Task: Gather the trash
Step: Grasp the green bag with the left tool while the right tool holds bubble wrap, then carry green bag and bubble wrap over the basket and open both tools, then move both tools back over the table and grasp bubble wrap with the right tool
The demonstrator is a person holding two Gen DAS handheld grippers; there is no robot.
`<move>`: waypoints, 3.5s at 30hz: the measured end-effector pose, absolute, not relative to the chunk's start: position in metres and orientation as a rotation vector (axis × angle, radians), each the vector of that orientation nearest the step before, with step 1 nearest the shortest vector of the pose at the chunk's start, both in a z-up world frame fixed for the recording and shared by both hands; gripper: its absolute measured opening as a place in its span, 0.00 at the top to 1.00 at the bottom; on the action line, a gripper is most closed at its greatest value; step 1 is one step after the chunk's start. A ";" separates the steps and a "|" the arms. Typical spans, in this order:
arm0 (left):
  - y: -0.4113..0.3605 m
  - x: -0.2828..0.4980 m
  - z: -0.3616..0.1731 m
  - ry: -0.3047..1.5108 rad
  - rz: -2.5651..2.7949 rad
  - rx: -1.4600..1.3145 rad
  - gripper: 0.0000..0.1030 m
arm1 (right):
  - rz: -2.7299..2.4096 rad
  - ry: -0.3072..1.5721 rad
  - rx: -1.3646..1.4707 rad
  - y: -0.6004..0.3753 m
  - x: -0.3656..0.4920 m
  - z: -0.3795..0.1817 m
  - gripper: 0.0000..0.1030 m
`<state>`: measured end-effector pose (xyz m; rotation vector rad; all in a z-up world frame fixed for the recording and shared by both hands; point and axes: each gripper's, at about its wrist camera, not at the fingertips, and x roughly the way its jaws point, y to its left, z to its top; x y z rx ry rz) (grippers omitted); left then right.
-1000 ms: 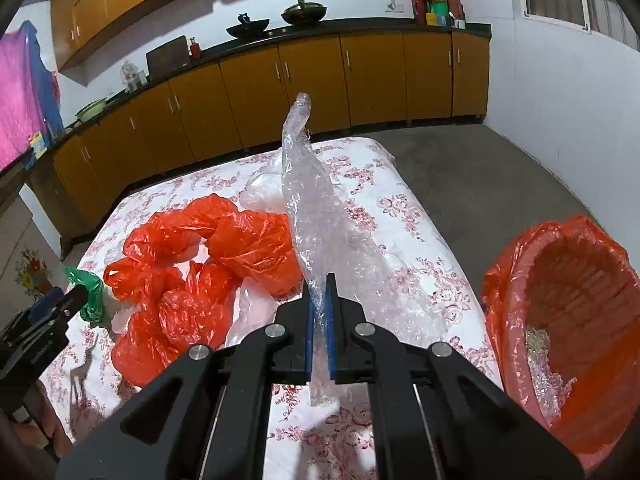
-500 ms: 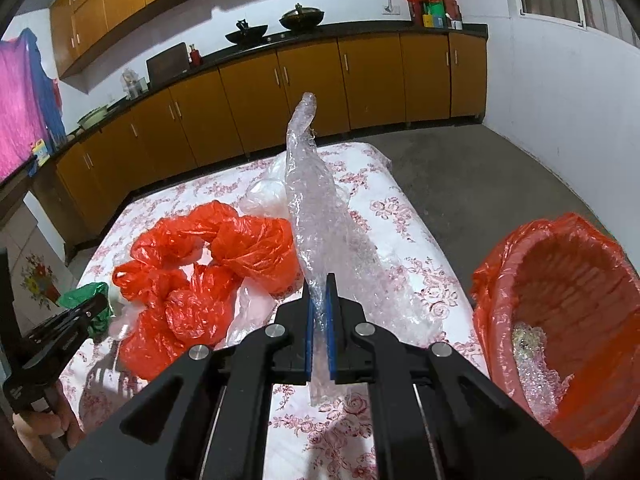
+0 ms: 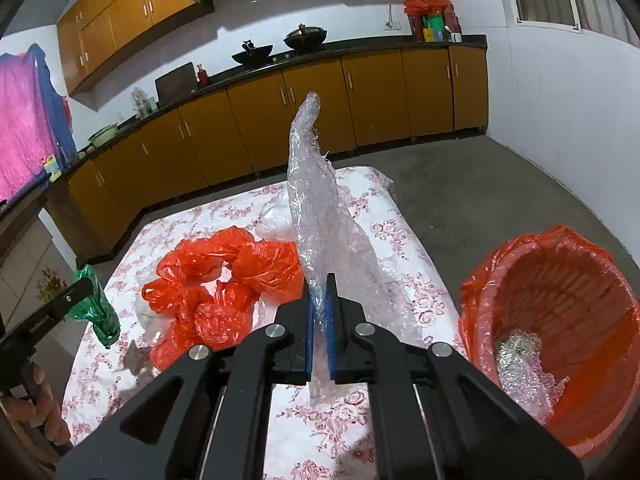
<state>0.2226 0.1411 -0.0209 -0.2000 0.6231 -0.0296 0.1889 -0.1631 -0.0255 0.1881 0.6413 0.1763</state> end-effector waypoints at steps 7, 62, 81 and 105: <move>0.113 0.217 0.002 0.595 -0.111 -0.200 0.97 | 0.155 0.620 0.205 -0.179 0.179 -0.018 0.94; -0.248 0.257 -0.050 0.748 -0.775 -0.010 0.96 | -0.253 0.679 0.377 -0.408 0.116 -0.078 0.94; -0.191 0.267 -0.059 0.750 -0.584 -0.031 0.55 | -0.286 0.684 0.338 -0.409 0.111 -0.078 0.61; 0.040 0.215 -0.047 0.592 0.034 -0.005 0.20 | -0.007 0.664 0.146 -0.253 0.167 -0.047 0.46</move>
